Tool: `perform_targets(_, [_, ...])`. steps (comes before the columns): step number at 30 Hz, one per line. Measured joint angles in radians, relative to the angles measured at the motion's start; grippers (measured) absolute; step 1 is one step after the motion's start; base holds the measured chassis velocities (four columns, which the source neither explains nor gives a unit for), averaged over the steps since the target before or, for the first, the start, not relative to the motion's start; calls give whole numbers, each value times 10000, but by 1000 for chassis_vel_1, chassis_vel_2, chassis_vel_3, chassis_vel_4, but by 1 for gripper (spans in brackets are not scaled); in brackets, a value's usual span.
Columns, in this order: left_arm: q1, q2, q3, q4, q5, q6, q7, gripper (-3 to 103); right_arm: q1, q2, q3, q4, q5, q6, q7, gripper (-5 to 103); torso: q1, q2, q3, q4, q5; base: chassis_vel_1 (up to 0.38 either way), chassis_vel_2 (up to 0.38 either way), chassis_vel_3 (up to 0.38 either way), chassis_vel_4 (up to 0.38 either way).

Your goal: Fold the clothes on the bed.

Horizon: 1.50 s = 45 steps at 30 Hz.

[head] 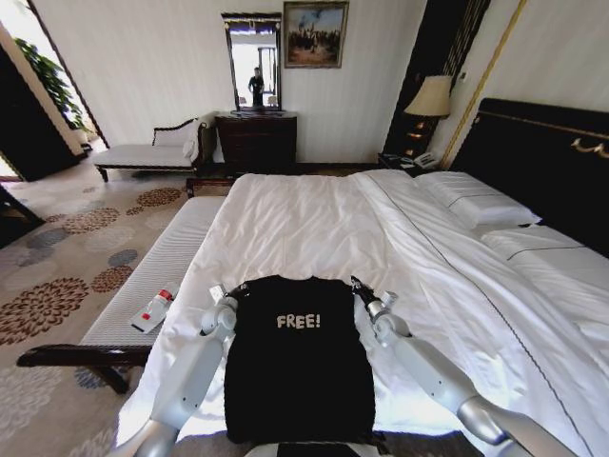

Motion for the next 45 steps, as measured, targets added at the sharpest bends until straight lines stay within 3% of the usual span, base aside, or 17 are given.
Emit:
perform_targets(2, [290,272,-261,-424,-88,-7,-68,37,-452,-195,343,702,-80,-25,292,27,-1,0,0,1,-2,0,0,0,0])
perform_targets(4, [360,319,-336,-520,-113,-10,-78,37,-546,-239,415,858,-83,-63,396,27,-1,0,0,0,-2,0,0,0,0])
perform_targets(5, [553,433,-554,-791,-225,-1,-134,43,-826,-355,623,1281,-35,-197,650,32,-1,0,-1,1,-1,0,0,0,0])
perform_targets(7, [1194,682,-1272,-1748,-631,241,-483,54,-1770,-701,1269,2629,763,-741,1282,42,-1,1,-1,1,-3,0,0,0,0])
perform_targets(10, [1704,819,-1772,-2476,-879,484,-669,59,-2383,-855,1696,3623,1500,-1248,1727,48,-1,2,-2,0,-2,0,0,0,0])
perform_targets(13, [3148,1026,-2807,-4163,-1141,930,-855,76,-3661,-905,2551,5498,2910,-2385,2858,65,-3,4,-4,-1,-1,0,0,0,0])
perform_targets(14, [3423,1027,-2980,-4399,-1135,973,-858,81,-3872,-879,2676,5758,3105,-2536,3073,70,-4,4,-3,1,-1,0,0,0,0])
perform_targets(16, [3898,991,-3259,-4783,-1122,1034,-849,81,-4194,-819,2834,6116,3370,-2740,3405,70,-5,4,-4,3,-2,0,0,0,0])
perform_targets(17, [4485,865,-3612,-5220,-1077,1126,-779,91,-4673,-686,3080,6530,3634,-3005,3876,80,-6,3,-4,9,-3,0,0,0,0])
perform_targets(19, [4869,678,-3844,-5457,-906,1141,-633,96,-5161,-520,3349,6787,3713,-3157,4125,86,-6,4,-4,8,2,0,0,0,0])
perform_targets(23, [5405,100,-3929,-5650,-379,1086,-319,100,-5952,-43,3956,7036,3707,-3252,4461,99,-6,4,-2,-2,-3,0,0,0,0])
perform_targets(33, [5964,-713,-4014,-6191,34,956,-253,100,-6123,666,4098,6659,3554,-3293,4138,103,-4,2,-1,1,-1,0,0,0,0])
perform_targets(36, [6020,-773,-4010,-6266,86,956,-274,100,-5969,738,3976,6343,3440,-3259,3994,95,-3,2,0,2,1,0,0,0,0])
perform_targets(37, [6029,-767,-4045,-6289,92,957,-302,100,-5892,738,3933,6227,3410,-3237,3908,85,-1,1,0,1,1,0,0,0,0])
perform_targets(39, [6033,-747,-4077,-6304,92,959,-318,100,-5852,729,3910,6182,3390,-3221,3855,85,-1,0,1,1,1,0,0,0,0])
perform_targets(41, [6045,-710,-4130,-6329,88,960,-340,100,-5802,708,3880,6167,3373,-3199,3811,74,-1,0,0,1,0,0,0,0,0])
perform_targets(45, [6095,-708,-4197,-6357,86,961,-372,100,-5782,687,3800,6223,3315,-3184,3793,63,-1,0,0,2,1,0,0,0,0])
